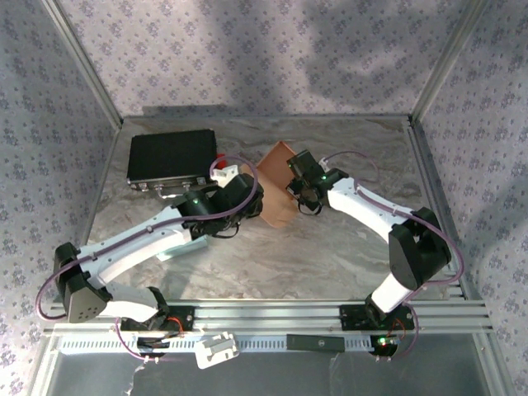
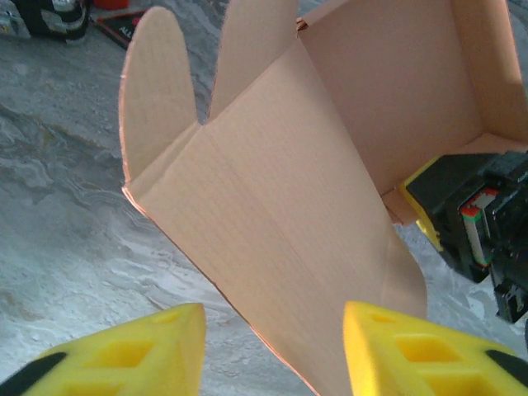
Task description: Fold the paper box
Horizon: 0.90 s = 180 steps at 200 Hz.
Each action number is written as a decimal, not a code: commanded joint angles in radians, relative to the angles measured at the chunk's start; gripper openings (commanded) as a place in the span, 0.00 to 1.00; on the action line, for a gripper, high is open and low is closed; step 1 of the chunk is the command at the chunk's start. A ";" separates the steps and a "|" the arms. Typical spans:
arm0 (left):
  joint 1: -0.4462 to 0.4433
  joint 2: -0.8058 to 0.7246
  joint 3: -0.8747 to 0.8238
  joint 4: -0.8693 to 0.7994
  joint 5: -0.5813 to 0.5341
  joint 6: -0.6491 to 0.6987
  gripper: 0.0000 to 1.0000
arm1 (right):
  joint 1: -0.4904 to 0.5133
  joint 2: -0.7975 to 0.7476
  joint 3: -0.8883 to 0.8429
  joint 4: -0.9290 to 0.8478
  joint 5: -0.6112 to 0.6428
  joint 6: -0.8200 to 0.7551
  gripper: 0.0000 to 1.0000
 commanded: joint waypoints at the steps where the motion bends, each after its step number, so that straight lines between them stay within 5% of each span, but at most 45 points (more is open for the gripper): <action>1: -0.002 0.022 0.002 0.029 0.010 -0.013 0.40 | -0.001 -0.033 -0.037 0.016 -0.011 0.047 0.00; 108: 0.019 0.043 -0.001 0.016 -0.006 -0.007 0.00 | -0.002 -0.069 -0.088 0.053 -0.040 0.099 0.00; 180: 0.043 0.042 0.048 -0.058 -0.016 0.053 0.00 | 0.000 -0.085 -0.091 0.047 -0.034 0.104 0.00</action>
